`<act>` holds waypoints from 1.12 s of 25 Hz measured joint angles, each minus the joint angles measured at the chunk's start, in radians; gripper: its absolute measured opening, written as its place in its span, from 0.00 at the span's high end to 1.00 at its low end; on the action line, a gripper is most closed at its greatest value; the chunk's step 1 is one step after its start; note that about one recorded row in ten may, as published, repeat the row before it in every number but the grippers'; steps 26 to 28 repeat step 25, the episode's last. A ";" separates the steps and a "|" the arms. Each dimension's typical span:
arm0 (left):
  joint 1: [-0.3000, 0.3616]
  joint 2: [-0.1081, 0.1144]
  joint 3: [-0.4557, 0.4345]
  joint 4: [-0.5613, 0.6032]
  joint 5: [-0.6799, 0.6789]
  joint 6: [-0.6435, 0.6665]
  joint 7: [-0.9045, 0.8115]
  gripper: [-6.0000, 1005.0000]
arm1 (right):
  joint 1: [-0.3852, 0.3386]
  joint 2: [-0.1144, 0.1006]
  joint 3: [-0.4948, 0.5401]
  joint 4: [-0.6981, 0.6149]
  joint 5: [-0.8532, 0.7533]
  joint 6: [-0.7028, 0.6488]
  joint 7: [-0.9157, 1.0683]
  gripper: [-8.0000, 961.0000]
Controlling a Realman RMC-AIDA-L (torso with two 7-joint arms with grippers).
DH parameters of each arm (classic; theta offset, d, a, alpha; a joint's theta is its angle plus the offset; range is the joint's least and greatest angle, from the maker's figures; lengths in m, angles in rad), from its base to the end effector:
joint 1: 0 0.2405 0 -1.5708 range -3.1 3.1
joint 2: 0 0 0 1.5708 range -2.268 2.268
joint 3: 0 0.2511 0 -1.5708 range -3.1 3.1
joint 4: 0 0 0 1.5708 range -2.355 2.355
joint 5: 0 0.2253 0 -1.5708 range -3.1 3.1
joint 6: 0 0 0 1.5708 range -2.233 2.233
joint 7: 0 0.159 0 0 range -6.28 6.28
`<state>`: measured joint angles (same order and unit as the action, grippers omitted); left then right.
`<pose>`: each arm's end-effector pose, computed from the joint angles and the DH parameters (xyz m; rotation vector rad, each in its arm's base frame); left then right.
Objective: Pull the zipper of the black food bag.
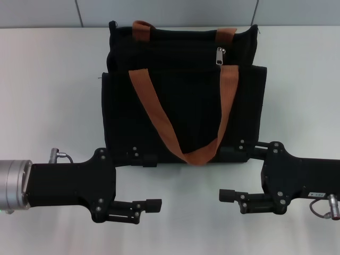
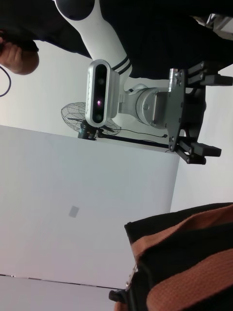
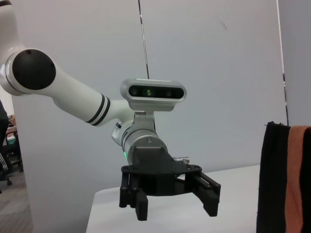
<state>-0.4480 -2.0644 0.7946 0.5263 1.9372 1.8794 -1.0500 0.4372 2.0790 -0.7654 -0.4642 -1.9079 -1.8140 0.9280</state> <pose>-0.2560 0.2662 -0.0269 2.9526 0.2617 1.0097 0.2612 0.2671 -0.0383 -2.8606 0.2071 1.0281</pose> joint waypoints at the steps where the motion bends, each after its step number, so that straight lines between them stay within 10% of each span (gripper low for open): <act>1: 0.000 0.000 0.000 0.000 0.000 0.001 0.000 0.19 | 0.000 0.000 0.000 0.000 0.000 0.003 0.000 0.19; 28: 0.001 0.003 0.000 0.000 0.000 0.003 0.001 0.19 | 0.006 0.000 -0.003 0.001 0.000 0.009 0.008 0.19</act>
